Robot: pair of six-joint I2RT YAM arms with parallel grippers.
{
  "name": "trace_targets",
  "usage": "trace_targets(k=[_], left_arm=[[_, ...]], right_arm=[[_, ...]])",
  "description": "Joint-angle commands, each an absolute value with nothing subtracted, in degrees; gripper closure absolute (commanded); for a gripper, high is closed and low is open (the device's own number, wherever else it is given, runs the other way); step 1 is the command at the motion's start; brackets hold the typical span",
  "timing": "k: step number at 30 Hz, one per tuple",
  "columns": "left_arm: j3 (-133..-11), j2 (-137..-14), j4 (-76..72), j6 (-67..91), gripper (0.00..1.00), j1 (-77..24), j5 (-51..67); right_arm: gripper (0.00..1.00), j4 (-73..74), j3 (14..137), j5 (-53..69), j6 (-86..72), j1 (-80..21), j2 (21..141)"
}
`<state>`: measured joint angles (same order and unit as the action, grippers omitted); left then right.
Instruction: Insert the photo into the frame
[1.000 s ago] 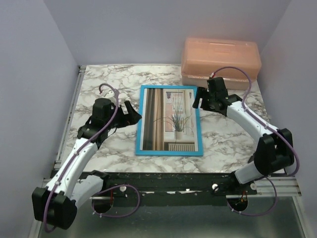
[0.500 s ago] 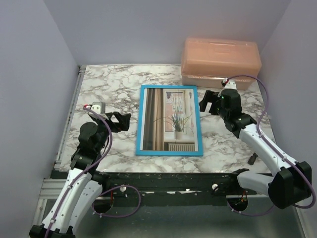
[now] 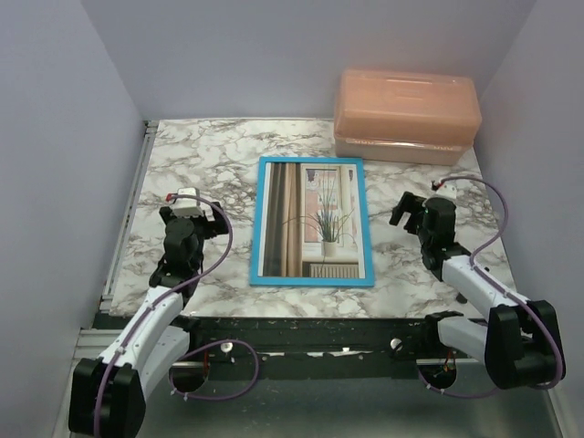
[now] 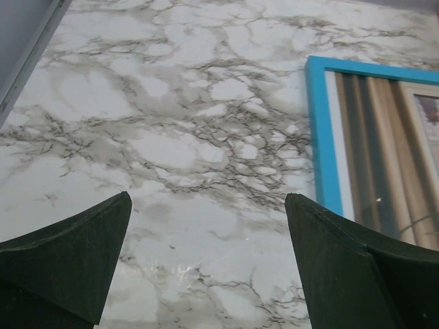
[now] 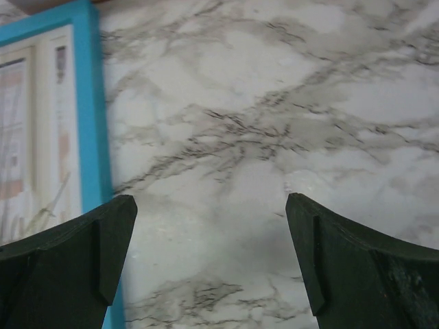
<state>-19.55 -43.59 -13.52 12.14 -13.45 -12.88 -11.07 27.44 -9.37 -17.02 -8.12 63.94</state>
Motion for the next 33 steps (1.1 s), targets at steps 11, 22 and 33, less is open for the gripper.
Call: trace_targets(k=[11, 22, 33], left_arm=[[-13.0, -68.2, -58.6, 1.9, 0.01, -3.8, -8.9], [-13.1, -73.2, -62.6, 2.0, 0.02, -3.4, -9.3], [-13.0, -73.5, -63.4, 1.8, 0.01, -3.3, -9.5]], right_arm=[[0.0, -62.6, 14.9, -18.6, -8.6, -5.7, 82.5], [0.0, -76.2, 13.2, -11.7, -8.1, -4.1, 93.1], [0.0, -76.6, 13.3, -11.6, -8.1, -4.1, 93.2]])
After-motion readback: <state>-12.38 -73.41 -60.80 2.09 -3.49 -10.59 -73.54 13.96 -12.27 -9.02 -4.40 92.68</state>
